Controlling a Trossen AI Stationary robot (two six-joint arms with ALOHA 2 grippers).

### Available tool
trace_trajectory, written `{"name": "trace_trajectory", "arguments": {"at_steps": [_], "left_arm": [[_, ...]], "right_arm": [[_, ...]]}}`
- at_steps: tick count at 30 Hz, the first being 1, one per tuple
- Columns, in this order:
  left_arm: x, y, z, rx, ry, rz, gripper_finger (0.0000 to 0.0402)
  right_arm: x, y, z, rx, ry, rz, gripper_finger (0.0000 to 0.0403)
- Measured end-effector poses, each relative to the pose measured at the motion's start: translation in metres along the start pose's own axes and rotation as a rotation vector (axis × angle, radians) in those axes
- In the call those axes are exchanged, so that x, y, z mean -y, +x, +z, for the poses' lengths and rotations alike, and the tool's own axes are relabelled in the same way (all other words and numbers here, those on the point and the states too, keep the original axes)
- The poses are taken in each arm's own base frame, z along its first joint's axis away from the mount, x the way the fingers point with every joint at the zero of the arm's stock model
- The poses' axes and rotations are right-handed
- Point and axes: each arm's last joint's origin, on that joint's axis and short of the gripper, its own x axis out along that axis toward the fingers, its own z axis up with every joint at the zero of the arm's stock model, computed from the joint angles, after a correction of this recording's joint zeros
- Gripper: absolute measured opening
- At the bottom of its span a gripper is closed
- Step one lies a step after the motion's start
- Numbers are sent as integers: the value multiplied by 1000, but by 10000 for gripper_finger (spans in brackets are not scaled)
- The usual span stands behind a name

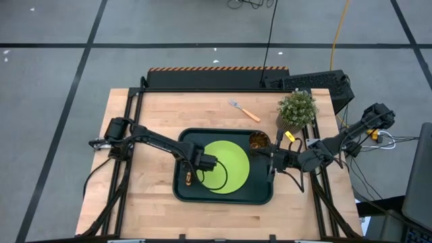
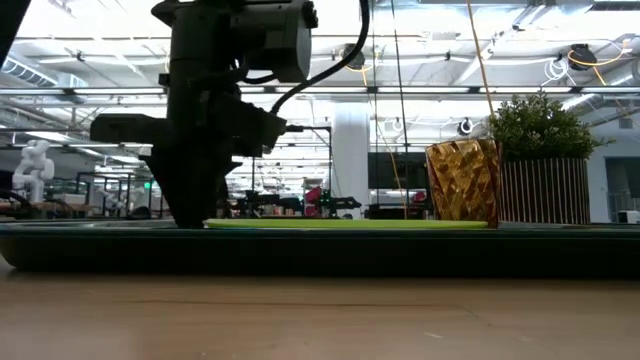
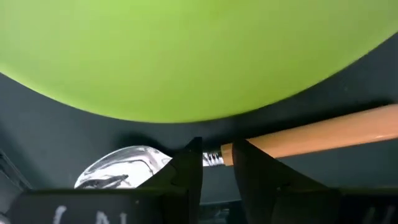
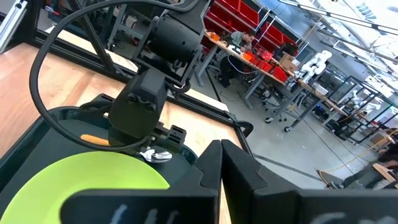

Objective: Pick and place plate/cup/fork/spoon on tray
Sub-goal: Adjust the green plate on the black tray

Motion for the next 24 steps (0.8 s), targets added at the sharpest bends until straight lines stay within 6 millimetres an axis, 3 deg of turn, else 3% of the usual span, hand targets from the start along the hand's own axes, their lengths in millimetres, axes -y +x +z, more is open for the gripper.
{"name": "trace_trajectory", "arguments": {"at_steps": [24], "left_arm": [[-2,-2,11,111,-23,13,90]], "right_arm": [[0,0,0,-1,-5,0,0]]}}
